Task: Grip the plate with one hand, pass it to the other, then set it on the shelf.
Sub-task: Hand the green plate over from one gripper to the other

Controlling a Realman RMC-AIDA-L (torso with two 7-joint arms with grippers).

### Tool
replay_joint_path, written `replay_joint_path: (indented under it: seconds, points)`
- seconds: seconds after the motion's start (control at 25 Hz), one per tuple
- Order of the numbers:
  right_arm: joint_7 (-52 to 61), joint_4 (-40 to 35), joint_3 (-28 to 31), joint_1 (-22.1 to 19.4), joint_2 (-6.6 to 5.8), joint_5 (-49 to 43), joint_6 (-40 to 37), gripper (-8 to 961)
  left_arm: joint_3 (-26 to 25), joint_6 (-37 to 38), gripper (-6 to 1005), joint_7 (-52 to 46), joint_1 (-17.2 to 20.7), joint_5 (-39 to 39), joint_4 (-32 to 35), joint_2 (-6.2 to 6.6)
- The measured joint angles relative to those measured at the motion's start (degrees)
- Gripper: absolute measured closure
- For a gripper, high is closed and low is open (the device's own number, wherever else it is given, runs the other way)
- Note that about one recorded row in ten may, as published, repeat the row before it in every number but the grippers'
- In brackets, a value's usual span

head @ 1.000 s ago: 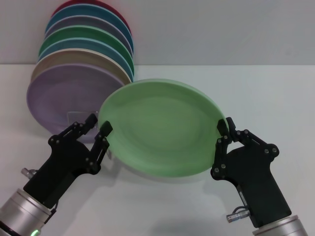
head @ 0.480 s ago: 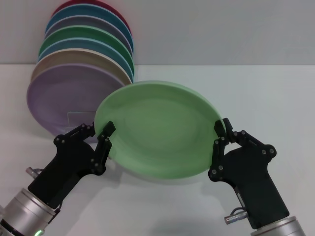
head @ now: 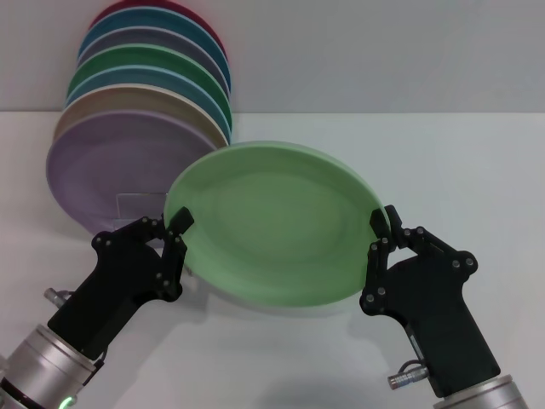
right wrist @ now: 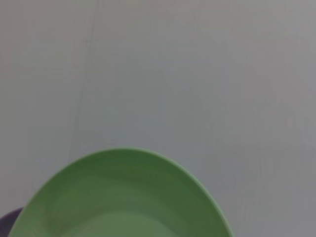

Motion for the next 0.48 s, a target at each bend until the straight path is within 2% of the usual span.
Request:
replay_joint_path:
  seconds: [0.48]
  points:
    - [0.61,-1.68,-0.02,0.57,-0.06,-2.55,-0.05,927,-0.31,-0.03,938,0.0,0.51,-0.3,-0.44,0.01]
